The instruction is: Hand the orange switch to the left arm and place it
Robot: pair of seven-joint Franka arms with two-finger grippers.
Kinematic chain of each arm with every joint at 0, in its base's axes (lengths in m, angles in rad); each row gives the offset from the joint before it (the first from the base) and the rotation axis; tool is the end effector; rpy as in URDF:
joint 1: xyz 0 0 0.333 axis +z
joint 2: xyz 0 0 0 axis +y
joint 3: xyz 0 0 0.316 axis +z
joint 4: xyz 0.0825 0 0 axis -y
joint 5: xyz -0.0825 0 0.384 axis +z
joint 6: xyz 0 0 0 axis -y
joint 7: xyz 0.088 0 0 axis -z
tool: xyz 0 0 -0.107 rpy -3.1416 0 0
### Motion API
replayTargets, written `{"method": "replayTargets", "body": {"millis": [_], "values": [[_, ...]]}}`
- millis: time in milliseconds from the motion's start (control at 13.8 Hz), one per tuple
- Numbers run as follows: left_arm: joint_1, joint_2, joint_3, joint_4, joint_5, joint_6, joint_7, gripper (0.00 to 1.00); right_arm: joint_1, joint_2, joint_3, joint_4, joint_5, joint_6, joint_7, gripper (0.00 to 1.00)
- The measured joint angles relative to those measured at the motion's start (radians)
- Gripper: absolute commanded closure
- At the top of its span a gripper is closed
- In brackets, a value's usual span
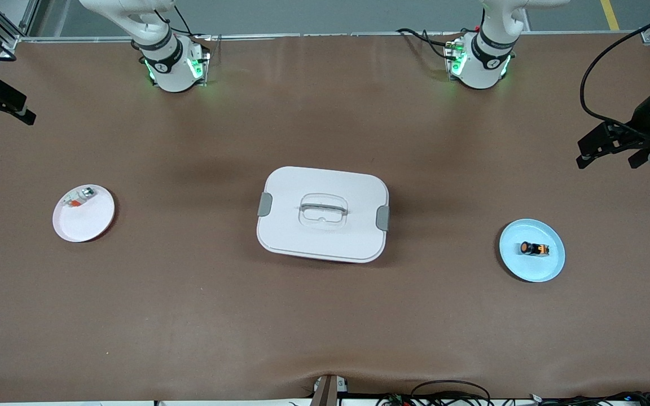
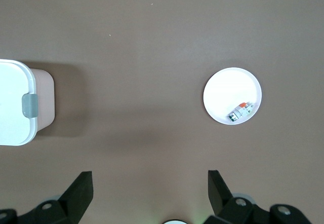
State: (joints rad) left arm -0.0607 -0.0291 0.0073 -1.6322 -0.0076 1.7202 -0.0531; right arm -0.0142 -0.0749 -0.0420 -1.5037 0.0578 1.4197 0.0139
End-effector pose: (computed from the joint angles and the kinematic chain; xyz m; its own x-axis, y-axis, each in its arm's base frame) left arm 0.5588 -0.0305 0.6253 0.9932 0.0012 0.1162 -0.0004 -0.9999 0.0140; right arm 0.5136 -0.0230 0.6827 0.9981 -0.0612 -0.0097 -0.0617 -0.9963 -0.0602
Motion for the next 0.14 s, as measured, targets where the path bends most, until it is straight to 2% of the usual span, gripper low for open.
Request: {"method": "replayTargets", "body": {"millis": [145], "values": [[0.000, 0.000, 0.000, 0.000, 0.000, 0.000, 0.000, 0.00, 0.000, 0.000, -0.002, 0.000, 0.000, 0.003, 0.000, 0.00]]}}
